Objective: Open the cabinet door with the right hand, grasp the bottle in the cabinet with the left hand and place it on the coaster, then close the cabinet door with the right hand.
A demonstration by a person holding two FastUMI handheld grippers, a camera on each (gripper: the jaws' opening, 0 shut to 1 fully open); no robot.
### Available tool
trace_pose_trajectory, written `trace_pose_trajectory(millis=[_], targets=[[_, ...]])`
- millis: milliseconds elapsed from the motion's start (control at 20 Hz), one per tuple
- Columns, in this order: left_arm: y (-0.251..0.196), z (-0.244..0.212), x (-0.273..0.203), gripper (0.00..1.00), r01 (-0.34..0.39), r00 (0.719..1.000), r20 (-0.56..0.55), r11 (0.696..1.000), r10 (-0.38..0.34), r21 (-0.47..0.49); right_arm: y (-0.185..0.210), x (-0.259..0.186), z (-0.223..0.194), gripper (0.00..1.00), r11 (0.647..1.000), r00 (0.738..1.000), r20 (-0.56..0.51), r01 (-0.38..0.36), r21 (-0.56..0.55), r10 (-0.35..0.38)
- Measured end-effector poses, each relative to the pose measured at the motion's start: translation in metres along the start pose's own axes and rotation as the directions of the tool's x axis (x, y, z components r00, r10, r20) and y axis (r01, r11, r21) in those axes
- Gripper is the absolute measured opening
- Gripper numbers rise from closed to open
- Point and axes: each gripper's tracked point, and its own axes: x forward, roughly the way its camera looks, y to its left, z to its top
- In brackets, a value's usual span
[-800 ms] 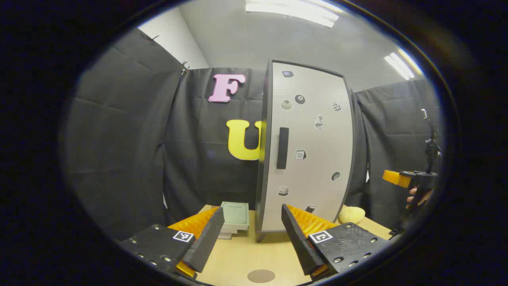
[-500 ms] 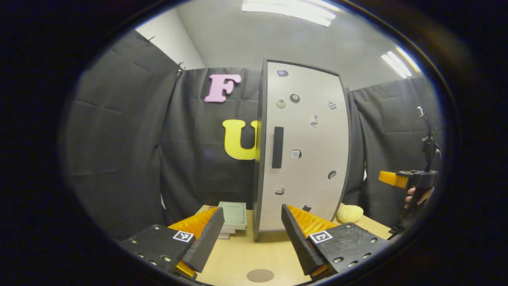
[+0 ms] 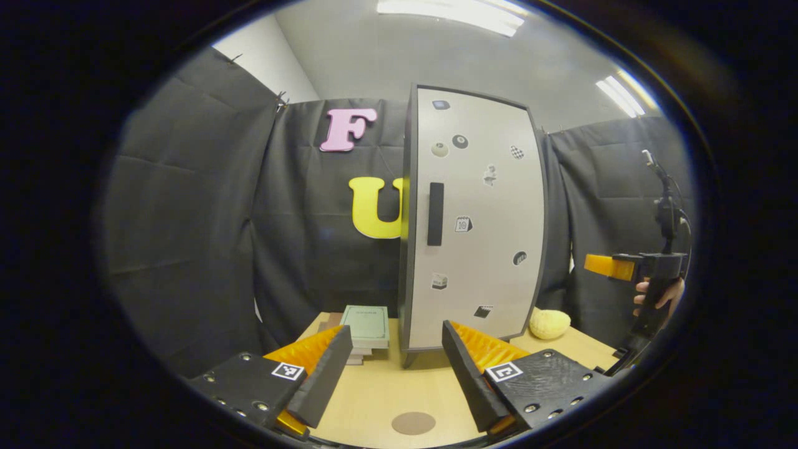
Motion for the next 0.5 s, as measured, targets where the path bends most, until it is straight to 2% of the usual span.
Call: trace_pose_trajectory(millis=[200, 250, 350, 400, 450, 500], targets=[[0.006, -0.001, -0.005, 0.89, -0.03, 1.0, 0.009, 1.0, 0.03, 0.001, 0.006, 0.002, 0.007, 0.98, 1.0, 1.0, 0.01, -0.009, -0.011, 0.009], [0.009, 0.0, -0.007, 0.85, -0.035, 0.999, 0.011, 0.999, 0.035, 0.002, 0.007, 0.002, 0.008, 0.98, 1.0, 1.0, 0.009, -0.012, -0.016, 0.012], [0.012, -0.002, -0.015, 0.85, -0.039, 0.999, 0.014, 0.999, 0.039, -0.005, 0.011, 0.001, 0.01, 0.98, 0.999, 1.0, 0.009, -0.022, -0.024, 0.022], [0.012, -0.005, -0.016, 0.89, -0.04, 0.999, 0.011, 0.999, 0.04, -0.01, 0.011, 0.001, 0.012, 0.98, 0.999, 1.0, 0.011, -0.026, -0.029, 0.026], [0.012, -0.008, -0.018, 0.85, -0.043, 0.999, 0.006, 0.999, 0.043, -0.014, 0.012, 0.002, 0.014, 0.98, 0.999, 1.0, 0.012, -0.028, -0.033, 0.029], [0.011, -0.011, -0.016, 0.85, -0.045, 0.999, 0.0, 0.999, 0.045, -0.017, 0.012, 0.002, 0.016, 0.98, 0.999, 0.999, 0.011, -0.031, -0.035, 0.032]])
